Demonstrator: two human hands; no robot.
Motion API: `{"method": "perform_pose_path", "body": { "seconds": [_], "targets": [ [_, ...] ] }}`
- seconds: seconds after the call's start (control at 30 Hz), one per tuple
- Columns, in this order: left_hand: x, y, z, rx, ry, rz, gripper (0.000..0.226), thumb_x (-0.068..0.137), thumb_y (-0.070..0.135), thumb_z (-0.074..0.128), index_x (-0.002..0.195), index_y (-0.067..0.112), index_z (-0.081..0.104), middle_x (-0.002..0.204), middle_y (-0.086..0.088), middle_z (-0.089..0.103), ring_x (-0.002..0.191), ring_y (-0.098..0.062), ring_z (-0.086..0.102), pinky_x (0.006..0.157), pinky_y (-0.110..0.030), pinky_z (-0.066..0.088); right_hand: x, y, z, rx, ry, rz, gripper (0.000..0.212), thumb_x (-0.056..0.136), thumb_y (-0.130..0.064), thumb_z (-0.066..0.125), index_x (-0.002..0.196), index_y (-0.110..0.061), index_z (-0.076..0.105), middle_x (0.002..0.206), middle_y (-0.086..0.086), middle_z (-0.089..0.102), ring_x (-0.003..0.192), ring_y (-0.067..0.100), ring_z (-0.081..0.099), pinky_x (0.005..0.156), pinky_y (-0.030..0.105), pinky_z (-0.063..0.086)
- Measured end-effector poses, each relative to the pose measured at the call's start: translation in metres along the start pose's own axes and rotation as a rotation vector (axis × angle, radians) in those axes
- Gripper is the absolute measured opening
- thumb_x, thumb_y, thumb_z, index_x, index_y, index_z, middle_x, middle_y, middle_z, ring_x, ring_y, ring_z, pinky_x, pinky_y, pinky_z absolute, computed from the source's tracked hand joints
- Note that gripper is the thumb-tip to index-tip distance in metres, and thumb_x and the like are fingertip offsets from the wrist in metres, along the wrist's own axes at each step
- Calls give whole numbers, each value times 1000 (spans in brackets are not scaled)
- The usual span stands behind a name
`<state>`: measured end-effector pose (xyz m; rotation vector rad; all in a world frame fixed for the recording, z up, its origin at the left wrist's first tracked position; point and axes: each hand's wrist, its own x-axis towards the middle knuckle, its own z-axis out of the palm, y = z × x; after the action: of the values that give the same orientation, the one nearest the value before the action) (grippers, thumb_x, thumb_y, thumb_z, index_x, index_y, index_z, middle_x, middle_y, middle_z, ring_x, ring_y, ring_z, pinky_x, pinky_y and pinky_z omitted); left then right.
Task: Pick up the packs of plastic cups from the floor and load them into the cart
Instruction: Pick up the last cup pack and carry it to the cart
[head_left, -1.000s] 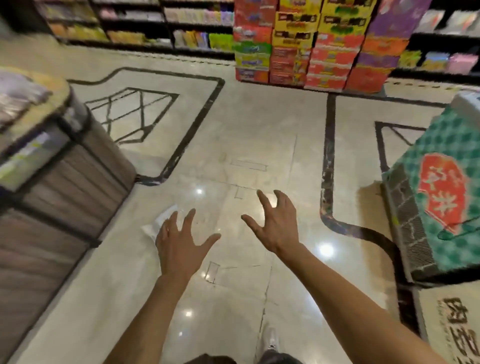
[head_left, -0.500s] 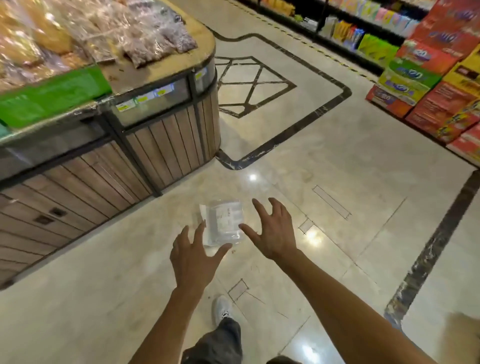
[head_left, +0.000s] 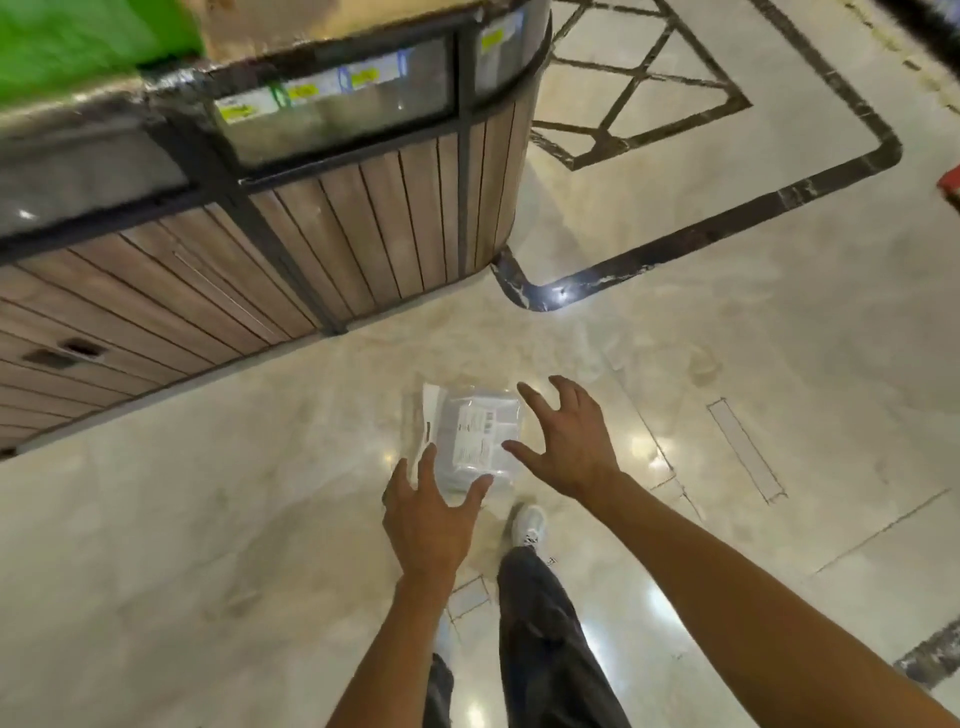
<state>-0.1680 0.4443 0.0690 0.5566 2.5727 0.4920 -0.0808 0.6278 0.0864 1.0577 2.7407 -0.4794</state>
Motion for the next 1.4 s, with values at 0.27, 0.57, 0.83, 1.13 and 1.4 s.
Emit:
{"method": "perform_pose_path", "body": {
  "seconds": [0.27, 0.57, 0.83, 1.13, 1.4],
  "targets": [
    [127, -33, 227, -150, -51, -284, 112, 68, 101, 31, 157, 34, 34, 163, -11, 35, 145, -36, 37, 110, -55, 43, 176, 86, 209, -33, -163, -205, 80, 86, -72, 58, 151, -27, 48, 151, 25, 45, 140, 44, 41, 113, 54, 38],
    [225, -124, 504, -212, -20, -407, 105, 79, 88, 53, 162, 29, 31, 170, -22, 12, 153, -49, 20, 122, -62, 26, 315, 144, 470, -173, -288, -347, 93, 83, -84, 48, 161, -40, 23, 164, 22, 21, 151, 45, 21, 122, 57, 22],
    [284, -166, 520, -29, 59, 79, 87, 90, 75, 57, 162, 34, 31, 173, -13, 6, 158, -45, -1, 122, -65, 24, 258, 192, 535, 47, -47, 92, 101, 80, -93, 37, 163, -39, 18, 154, 20, 35, 131, 42, 43, 102, 57, 42],
    [310, -160, 507, -202, 5, -180, 109, 70, 82, 66, 162, 47, 19, 171, -23, -7, 154, -50, 13, 109, -63, 41, 260, 209, 542, 253, -109, 182, 116, 64, -104, 41, 161, -51, 3, 156, 17, 27, 123, 45, 55, 85, 58, 60],
    [308, -155, 507, -151, 50, -203, 112, 68, 82, 71, 161, 47, 18, 151, -23, 35, 135, -40, 39, 98, -50, 49, 256, 206, 539, 241, -96, 225, 117, 62, -105, 42, 159, -54, 2, 132, 14, 44, 99, 36, 63, 70, 48, 61]
  ]
}}
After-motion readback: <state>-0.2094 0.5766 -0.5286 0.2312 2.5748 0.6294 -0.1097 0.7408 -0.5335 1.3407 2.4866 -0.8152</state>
